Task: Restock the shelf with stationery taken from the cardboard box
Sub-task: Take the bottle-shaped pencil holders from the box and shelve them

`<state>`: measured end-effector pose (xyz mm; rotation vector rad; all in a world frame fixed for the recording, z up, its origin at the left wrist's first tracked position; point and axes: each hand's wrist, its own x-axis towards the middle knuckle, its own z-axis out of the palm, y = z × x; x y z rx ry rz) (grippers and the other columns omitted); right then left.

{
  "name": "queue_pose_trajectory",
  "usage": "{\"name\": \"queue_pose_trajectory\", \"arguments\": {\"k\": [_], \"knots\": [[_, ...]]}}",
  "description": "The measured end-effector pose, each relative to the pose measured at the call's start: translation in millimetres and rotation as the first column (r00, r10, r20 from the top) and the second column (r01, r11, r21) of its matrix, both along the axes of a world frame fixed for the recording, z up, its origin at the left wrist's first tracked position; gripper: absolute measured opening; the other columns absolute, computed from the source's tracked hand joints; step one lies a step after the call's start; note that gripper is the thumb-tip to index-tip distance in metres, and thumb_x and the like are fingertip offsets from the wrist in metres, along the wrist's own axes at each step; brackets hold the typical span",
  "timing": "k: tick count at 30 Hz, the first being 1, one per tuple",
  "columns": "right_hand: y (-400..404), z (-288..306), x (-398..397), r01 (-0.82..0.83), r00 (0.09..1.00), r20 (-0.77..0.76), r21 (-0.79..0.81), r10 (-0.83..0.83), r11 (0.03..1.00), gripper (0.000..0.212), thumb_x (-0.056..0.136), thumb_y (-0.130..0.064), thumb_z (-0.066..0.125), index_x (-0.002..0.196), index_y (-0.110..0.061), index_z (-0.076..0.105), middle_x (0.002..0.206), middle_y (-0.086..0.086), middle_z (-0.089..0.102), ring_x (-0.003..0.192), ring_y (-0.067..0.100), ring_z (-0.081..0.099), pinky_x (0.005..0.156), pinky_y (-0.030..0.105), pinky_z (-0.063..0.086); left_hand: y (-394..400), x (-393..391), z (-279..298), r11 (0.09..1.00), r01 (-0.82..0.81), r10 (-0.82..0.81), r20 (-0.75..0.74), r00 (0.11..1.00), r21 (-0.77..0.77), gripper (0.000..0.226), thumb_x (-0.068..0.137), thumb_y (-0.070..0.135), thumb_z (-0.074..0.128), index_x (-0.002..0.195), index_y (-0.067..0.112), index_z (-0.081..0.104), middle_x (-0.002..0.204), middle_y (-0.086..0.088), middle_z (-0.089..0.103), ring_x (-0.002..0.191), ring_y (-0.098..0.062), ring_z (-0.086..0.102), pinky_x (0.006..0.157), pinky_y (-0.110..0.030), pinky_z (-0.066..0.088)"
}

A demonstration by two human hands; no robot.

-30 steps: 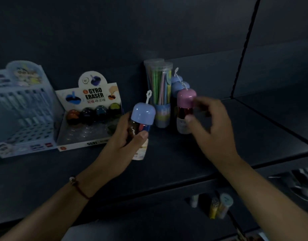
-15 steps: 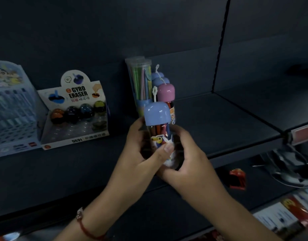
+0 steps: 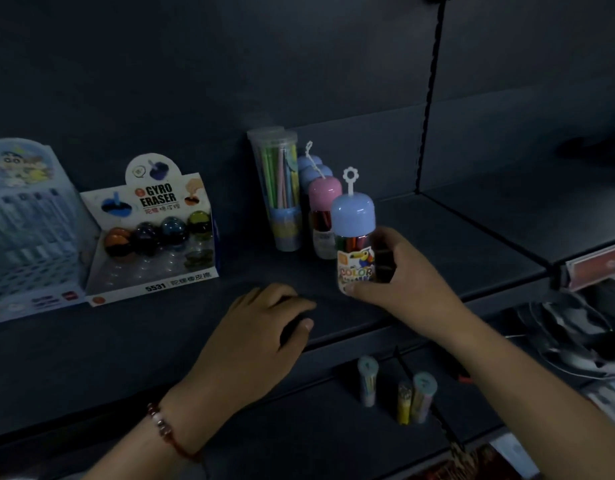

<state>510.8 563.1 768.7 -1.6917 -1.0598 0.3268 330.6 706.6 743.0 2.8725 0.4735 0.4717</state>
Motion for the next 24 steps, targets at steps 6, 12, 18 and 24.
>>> {"name": "queue_pose_trajectory", "arguments": {"k": [6, 12, 18, 24], "knots": [[18.8, -3.0, 19.3, -0.032, 0.998, 0.052, -0.084, 0.036, 0.996, 0.068, 0.070, -0.022, 0.085, 0.129, -0.030, 0.051, 0.111, -0.019, 0.065, 0.096, -0.009, 0.063, 0.082, 0.008, 0.046, -1.9, 0.2, -0.9, 1.000, 0.004, -0.004, 0.012, 1.000, 0.023, 0.056, 0.093, 0.055, 0.021, 0.132, 0.035, 0.056, 0.120, 0.022, 0.047, 0.109, 0.000, 0.042, 0.097, -0.023, 0.035], [28.6, -10.3, 27.2, 0.002, 0.994, 0.108, -0.074, 0.006, 0.997, 0.066, 0.072, -0.024, 0.084, 0.129, -0.030, 0.052, 0.114, -0.019, 0.065, 0.100, -0.009, 0.061, 0.088, 0.011, 0.046, -3.1, -0.3, -3.3, 0.999, 0.006, -0.007, 0.017, 1.000, 0.053, 0.056, 0.093, 0.054, 0.019, 0.132, 0.035, 0.055, 0.121, 0.022, 0.045, 0.109, 0.002, 0.039, 0.096, -0.019, 0.028], [28.7, -15.9, 26.8, 0.030, 0.990, 0.138, -0.059, -0.021, 0.998, 0.061, 0.075, -0.024, 0.082, 0.130, -0.032, 0.054, 0.114, -0.021, 0.065, 0.101, -0.013, 0.059, 0.082, 0.001, 0.041, -3.1, -1.0, -4.1, 0.998, 0.015, -0.017, 0.025, 1.000, 0.066, 0.056, 0.095, 0.052, 0.019, 0.132, 0.033, 0.056, 0.121, 0.018, 0.047, 0.108, -0.002, 0.042, 0.096, -0.023, 0.034], [26.6, -16.1, 18.0, 0.084, 0.982, 0.175, -0.082, -0.069, 0.993, 0.065, 0.079, -0.027, 0.080, 0.134, -0.034, 0.047, 0.114, -0.030, 0.058, 0.104, -0.020, 0.053, 0.081, -0.003, 0.037, -2.6, -2.3, -3.5, 0.996, 0.040, -0.043, 0.040, 0.998, 0.074, 0.044, 0.100, 0.043, 0.030, 0.133, 0.030, 0.056, 0.120, 0.014, 0.049, 0.106, -0.007, 0.045, 0.096, -0.025, 0.034]]}}
